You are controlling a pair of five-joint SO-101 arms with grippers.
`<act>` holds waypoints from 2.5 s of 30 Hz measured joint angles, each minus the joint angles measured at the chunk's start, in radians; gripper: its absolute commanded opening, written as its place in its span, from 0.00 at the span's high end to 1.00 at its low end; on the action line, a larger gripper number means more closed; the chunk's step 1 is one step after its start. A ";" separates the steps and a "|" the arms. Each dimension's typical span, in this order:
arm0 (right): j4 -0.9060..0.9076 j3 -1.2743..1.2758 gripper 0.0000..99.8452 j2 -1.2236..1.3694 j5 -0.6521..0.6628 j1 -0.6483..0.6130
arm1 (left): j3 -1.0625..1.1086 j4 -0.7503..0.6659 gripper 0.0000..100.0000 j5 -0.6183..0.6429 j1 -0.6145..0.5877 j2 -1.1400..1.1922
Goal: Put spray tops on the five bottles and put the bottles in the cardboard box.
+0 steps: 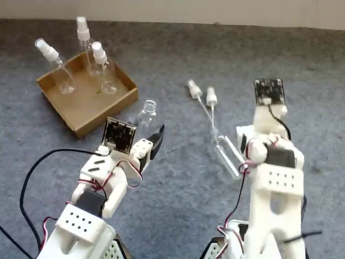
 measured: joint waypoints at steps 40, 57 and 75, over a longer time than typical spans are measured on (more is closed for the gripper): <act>0.422 -1.860 0.78 1.705 -0.064 -0.206 | 0.180 -0.295 0.94 0.002 0.037 -0.104; 0.422 -2.016 0.88 1.884 -0.066 -0.204 | 0.180 -0.264 0.93 0.002 0.037 -0.104; 0.436 -2.018 0.97 1.884 -0.066 -0.203 | 0.180 -0.261 0.93 0.002 0.037 -0.104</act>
